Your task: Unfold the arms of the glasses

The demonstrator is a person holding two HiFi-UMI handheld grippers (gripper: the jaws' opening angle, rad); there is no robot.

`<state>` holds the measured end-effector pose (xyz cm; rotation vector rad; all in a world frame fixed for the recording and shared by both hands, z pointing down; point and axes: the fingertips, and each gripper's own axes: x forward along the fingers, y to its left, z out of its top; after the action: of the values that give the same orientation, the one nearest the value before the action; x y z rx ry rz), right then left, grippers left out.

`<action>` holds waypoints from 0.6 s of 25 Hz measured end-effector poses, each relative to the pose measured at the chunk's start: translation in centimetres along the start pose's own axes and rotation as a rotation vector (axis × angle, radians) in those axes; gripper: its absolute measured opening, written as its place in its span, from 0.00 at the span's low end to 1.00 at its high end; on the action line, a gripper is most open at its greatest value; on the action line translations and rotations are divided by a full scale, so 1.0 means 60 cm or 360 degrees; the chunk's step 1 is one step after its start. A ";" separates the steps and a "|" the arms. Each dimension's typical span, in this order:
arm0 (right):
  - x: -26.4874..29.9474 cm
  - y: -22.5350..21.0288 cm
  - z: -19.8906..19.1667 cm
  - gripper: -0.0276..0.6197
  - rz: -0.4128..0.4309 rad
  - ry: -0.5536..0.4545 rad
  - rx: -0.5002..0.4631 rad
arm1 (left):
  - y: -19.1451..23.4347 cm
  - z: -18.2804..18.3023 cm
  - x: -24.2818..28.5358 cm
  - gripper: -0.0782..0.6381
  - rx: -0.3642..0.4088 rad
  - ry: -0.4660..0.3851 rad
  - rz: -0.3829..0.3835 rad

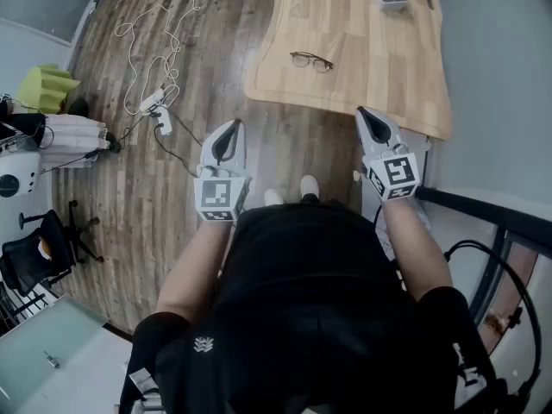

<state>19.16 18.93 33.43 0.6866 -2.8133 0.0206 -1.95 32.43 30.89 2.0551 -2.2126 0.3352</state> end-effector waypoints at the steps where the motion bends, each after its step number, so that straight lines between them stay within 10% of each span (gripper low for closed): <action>1: 0.004 -0.010 -0.004 0.05 -0.0002 0.0000 0.0012 | -0.002 -0.001 0.007 0.12 -0.0006 0.0003 0.0010; 15: 0.021 -0.047 -0.041 0.05 0.0199 0.0035 -0.0064 | -0.036 0.003 0.070 0.12 0.0080 0.0054 0.0068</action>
<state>19.95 16.00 36.00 0.4975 -2.8228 -0.0058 -0.14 28.19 31.86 2.0132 -2.2535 0.4307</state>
